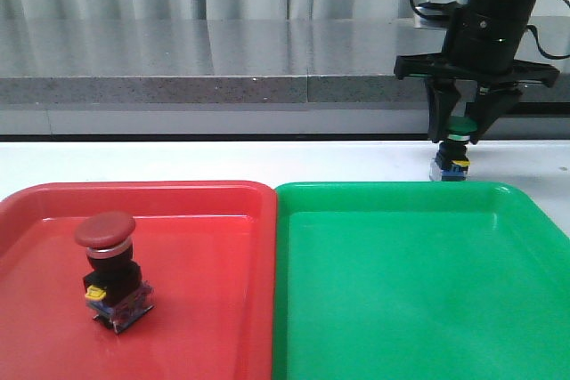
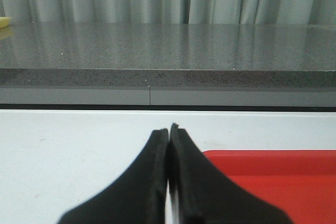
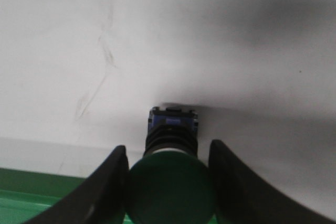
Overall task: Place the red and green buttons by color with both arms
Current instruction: 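Lower the right gripper over the green-capped button and close on it, then lift the green-capped button with the right gripper toward the green tray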
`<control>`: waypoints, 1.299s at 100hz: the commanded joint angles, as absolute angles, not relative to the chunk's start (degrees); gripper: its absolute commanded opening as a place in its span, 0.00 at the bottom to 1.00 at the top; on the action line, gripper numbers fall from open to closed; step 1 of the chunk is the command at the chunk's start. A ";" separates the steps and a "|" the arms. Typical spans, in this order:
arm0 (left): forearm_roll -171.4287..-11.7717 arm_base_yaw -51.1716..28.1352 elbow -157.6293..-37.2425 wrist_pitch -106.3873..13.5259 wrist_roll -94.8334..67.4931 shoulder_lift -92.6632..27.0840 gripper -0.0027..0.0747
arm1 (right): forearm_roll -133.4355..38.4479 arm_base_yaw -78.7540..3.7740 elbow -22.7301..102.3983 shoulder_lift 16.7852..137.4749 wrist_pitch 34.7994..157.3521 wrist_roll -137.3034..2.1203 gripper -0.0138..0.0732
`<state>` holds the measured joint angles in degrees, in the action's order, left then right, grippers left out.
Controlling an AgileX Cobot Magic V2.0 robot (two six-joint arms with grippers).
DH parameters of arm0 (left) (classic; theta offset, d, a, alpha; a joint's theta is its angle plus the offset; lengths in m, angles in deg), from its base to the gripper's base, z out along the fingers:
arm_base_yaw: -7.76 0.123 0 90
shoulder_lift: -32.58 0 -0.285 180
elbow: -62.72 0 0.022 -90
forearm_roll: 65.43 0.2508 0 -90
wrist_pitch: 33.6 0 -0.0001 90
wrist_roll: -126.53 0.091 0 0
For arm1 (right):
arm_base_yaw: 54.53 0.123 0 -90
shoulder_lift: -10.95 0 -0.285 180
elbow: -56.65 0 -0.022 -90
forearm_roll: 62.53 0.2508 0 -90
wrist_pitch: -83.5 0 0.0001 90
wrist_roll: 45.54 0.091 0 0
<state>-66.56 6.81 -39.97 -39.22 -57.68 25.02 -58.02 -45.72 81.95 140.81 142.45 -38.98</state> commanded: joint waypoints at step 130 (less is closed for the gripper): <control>-66.93 6.69 -39.36 -35.02 -57.73 26.72 0.01 | -58.28 -25.21 53.27 109.77 132.85 -26.05 0.37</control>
<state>-66.56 6.81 -39.97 -39.22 -57.68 25.02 -57.86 -26.81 55.78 112.97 137.64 -27.55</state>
